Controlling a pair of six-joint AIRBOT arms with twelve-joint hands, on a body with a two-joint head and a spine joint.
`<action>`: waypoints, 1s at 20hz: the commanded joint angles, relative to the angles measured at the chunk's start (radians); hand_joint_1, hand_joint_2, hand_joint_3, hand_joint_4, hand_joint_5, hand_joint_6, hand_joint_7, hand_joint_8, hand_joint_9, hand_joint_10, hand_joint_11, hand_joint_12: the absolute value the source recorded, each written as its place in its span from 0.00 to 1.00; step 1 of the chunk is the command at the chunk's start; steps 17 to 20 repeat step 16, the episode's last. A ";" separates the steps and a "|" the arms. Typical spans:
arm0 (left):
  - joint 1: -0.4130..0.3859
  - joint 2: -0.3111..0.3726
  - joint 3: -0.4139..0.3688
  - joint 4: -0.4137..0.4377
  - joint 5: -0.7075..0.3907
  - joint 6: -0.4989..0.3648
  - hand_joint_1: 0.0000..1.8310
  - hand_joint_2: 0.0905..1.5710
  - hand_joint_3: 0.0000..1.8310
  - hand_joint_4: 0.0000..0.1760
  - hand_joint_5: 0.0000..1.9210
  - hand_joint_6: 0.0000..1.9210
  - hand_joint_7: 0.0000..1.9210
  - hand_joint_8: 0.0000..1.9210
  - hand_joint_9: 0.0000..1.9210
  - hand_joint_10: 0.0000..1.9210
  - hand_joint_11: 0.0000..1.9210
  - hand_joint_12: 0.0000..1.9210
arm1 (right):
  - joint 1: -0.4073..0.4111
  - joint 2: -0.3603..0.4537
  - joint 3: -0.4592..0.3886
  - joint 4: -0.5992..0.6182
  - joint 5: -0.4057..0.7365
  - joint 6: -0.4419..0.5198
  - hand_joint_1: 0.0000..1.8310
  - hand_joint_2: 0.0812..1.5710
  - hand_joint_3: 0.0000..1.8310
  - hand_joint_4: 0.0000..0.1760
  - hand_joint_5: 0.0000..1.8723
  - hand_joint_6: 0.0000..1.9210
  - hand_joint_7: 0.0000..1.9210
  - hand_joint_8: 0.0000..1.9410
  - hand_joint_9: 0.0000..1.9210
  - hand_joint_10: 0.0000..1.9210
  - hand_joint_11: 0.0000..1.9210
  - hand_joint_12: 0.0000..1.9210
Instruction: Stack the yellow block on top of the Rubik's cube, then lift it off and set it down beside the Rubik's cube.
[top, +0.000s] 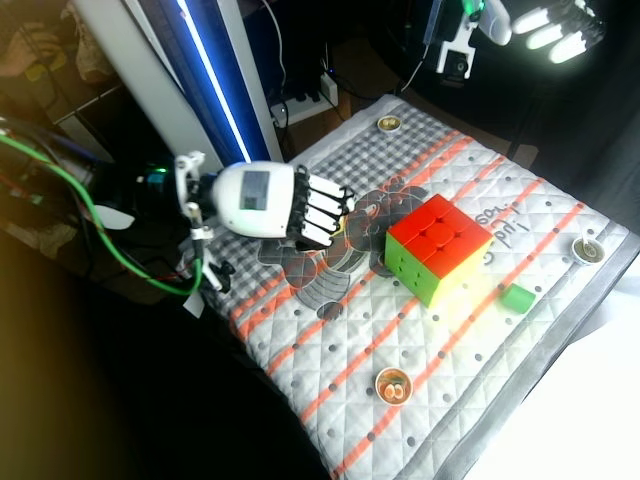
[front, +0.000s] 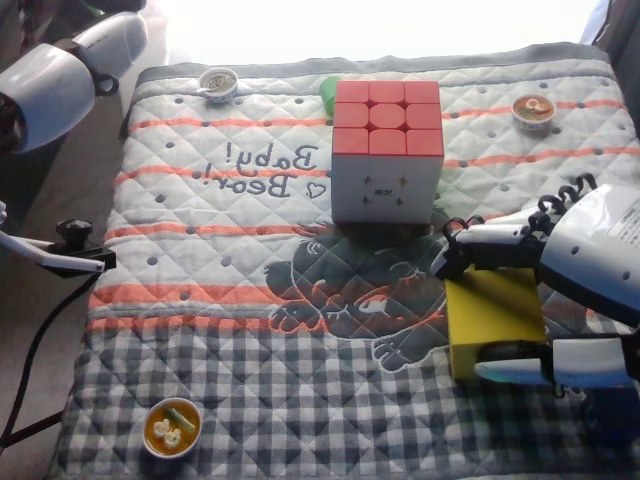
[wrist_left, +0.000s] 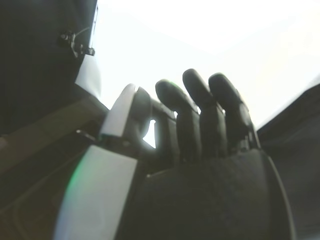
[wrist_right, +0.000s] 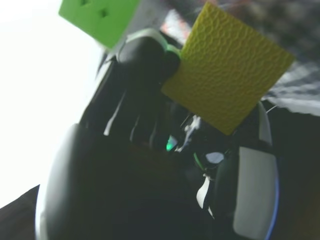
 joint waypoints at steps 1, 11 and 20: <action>-0.007 0.000 0.002 0.031 0.122 -0.009 0.57 0.88 0.00 0.00 0.30 0.86 0.23 0.89 0.12 0.78 0.03 1.00 | 0.004 -0.004 -0.002 -0.003 0.090 0.001 0.53 0.64 0.00 0.00 0.25 0.48 0.29 0.52 0.27 0.65 0.19 0.86; -0.001 0.001 0.001 0.022 0.130 -0.009 0.57 0.88 0.00 0.02 0.30 0.85 0.24 0.91 0.13 0.79 0.02 1.00 | 0.002 0.013 -0.012 0.003 0.099 0.001 0.30 0.48 0.00 0.00 0.00 0.56 0.00 0.66 0.00 0.81 0.00 0.93; 0.007 0.006 -0.006 0.022 0.139 -0.009 0.56 0.88 0.00 0.05 0.29 0.87 0.24 0.89 0.13 0.77 0.03 1.00 | 0.010 0.058 -0.040 0.010 0.173 0.001 0.13 0.60 0.03 0.00 0.00 0.59 0.00 0.73 0.00 0.90 0.03 1.00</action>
